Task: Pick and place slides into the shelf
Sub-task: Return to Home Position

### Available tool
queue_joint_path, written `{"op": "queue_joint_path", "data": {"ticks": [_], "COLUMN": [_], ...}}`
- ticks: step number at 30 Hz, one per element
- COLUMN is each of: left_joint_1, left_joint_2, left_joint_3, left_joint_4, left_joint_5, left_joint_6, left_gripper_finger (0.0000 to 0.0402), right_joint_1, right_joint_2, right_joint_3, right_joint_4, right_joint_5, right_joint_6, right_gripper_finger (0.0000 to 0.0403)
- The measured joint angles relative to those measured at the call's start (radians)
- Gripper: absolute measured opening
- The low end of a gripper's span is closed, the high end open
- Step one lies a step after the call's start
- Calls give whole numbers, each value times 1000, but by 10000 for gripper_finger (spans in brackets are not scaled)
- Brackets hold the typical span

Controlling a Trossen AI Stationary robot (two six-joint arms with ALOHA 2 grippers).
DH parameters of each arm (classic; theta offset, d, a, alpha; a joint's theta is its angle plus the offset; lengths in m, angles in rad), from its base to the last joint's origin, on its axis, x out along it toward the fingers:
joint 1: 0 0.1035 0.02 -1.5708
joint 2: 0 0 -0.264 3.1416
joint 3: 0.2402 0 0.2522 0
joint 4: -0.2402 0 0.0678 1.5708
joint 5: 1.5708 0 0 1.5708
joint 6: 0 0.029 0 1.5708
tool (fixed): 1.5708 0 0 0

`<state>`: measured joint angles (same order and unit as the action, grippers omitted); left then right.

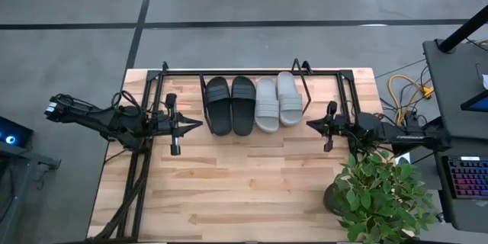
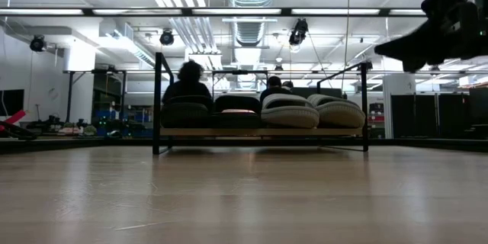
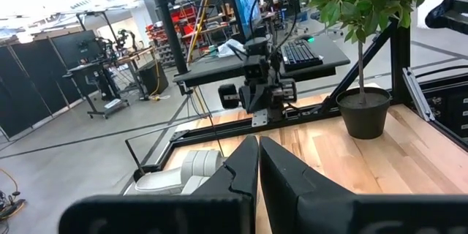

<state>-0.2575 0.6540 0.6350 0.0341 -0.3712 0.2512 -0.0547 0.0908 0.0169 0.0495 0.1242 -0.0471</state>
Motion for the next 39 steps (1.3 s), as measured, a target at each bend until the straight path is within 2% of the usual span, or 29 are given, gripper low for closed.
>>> {"op": "queue_joint_path", "data": {"ticks": [7, 16, 20, 24, 26, 31, 36, 39], "left_joint_1": [0, 0, 0, -1, 0, 1, 56, 138], "left_joint_2": [3, 108, 58, -29, -67, -139, -187, -211], "left_joint_3": [0, -1, -1, -18, -58, -204, -364, -400], "left_joint_4": [30, -8, -68, -212, -223, -49, 163, 181], "left_joint_5": [0, -4, -33, 22, 55, 294, 287, 327], "left_joint_6": [33, 20, 20, -41, -59, -47, -4, -1], "left_gripper_finger": [0, 0, 0, 0, 0, 0, 0, 0], "right_joint_1": [0, 0, 0, 0, 0, 0, 0, 0], "right_joint_2": [-6, -3, -3, -3, -3, -3, -3, -3], "right_joint_3": [-8, -8, -8, -8, -8, -7, -7, -7], "right_joint_4": [-9, -10, -18, -22, -23, -23, -23, -23], "right_joint_5": [8, 7, 7, 7, 7, 7, 7, 7], "right_joint_6": [3, 6, 5, 4, 4, 3, 1, -20], "right_gripper_finger": [9, 9, 9, 9, 9, 9, 9, 9]}}
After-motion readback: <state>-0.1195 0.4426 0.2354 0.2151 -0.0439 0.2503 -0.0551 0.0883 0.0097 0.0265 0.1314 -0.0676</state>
